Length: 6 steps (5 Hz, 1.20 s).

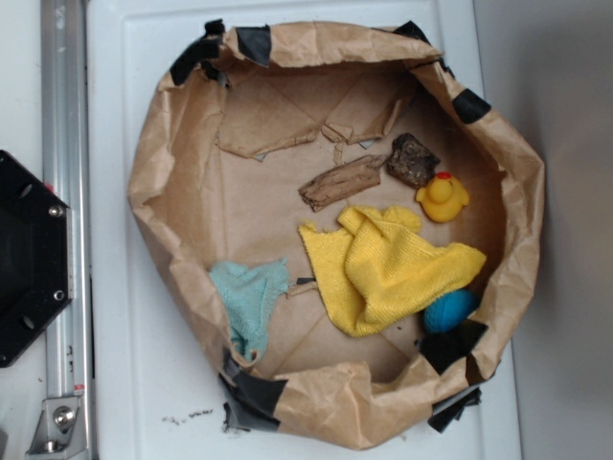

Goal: Grab the blue cloth.

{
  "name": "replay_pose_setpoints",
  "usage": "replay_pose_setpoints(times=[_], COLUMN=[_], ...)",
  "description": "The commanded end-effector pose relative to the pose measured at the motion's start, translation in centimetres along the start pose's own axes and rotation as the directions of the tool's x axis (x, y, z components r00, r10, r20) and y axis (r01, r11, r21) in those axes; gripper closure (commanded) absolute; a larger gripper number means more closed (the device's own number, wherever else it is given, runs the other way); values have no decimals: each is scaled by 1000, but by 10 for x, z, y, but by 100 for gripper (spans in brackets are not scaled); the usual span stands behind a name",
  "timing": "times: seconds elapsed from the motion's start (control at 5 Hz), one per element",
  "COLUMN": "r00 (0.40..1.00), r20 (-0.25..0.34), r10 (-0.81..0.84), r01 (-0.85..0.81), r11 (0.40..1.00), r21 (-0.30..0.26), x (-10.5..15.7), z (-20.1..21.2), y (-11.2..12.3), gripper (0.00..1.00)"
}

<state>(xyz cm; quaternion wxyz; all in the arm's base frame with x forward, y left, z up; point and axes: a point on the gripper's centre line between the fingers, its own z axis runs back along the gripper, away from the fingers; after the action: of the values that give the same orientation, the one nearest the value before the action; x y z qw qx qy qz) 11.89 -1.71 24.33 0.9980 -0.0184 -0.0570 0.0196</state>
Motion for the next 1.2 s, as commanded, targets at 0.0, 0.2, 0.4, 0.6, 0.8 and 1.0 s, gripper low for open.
replay_pose_setpoints(times=[0.0,0.2,0.4,0.6,0.8,1.0], r00=[1000,995,984,973,950,888], r20=[0,-65,-125,-190,-272,-373], r10=[0,80,130,132,156,268], r01=[0,-79,-132,-139,-169,-310], r11=[1000,997,991,990,985,949], r21=[0,25,-13,-24,-25,-56], x=[0,45,74,84,84,82], z=[0,-52,-86,-118,-153,-178], y=[0,23,22,7,-4,-10], gripper=[0,0,0,0,0,0])
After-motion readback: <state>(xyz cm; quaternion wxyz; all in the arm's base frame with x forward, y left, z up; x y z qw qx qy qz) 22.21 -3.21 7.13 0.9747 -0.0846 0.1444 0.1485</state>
